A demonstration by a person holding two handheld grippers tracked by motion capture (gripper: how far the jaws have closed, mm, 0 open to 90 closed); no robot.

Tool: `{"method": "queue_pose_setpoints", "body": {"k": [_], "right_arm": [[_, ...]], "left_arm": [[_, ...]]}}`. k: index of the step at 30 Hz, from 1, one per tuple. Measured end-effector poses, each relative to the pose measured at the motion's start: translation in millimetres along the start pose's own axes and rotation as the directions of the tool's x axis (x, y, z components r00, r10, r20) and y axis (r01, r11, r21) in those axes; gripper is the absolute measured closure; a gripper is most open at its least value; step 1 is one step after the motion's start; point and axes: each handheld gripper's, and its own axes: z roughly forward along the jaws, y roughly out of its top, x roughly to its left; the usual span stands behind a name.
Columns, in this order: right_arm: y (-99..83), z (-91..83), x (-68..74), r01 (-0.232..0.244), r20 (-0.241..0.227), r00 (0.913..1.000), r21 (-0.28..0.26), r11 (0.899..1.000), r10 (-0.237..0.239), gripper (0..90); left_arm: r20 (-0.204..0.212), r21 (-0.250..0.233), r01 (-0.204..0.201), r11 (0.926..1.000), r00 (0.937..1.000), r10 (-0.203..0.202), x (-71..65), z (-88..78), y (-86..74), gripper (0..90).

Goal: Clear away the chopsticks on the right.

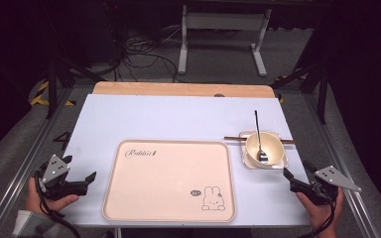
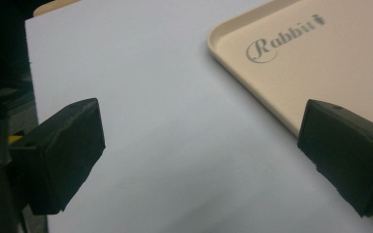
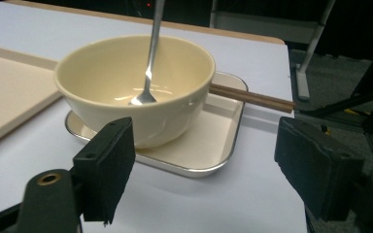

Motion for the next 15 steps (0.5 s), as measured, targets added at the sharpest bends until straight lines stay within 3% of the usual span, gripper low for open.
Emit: {"method": "queue_pose_setpoints", "body": {"k": [4, 7, 11, 15], "right_arm": [[2.1, 0.0, -1.2, -0.003, -0.005, 1.0, -0.015, 1.0, 0.002, 26.0], [3.6, 1.7, -4.4, -0.022, -0.01, 0.9997, -0.012, 1.0, 0.022, 30.7], [11.2, 8.5, -15.6, -0.058, -0.021, 0.9981, -0.002, 0.998, 0.058, 39.7], [23.0, 16.9, -28.4, -0.075, -0.038, 0.9965, 0.005, 0.997, 0.075, 48.8]], "left_arm": [[0.026, -0.02, -0.006, 0.9998, 0.9996, 0.007, -8.6, 1.3, -3.8, 8.2], [0.072, -0.035, 0.014, 0.9993, 0.9974, -0.011, -16.0, 3.6, -9.3, 12.2], [0.086, -0.013, -0.022, 0.9997, 0.996, 0.023, -25.3, 7.5, -11.7, 14.2], [0.11, -0.035, -0.028, 0.999, 0.9935, 0.031, -26.7, 6.3, -12.1, 14.5]]}}
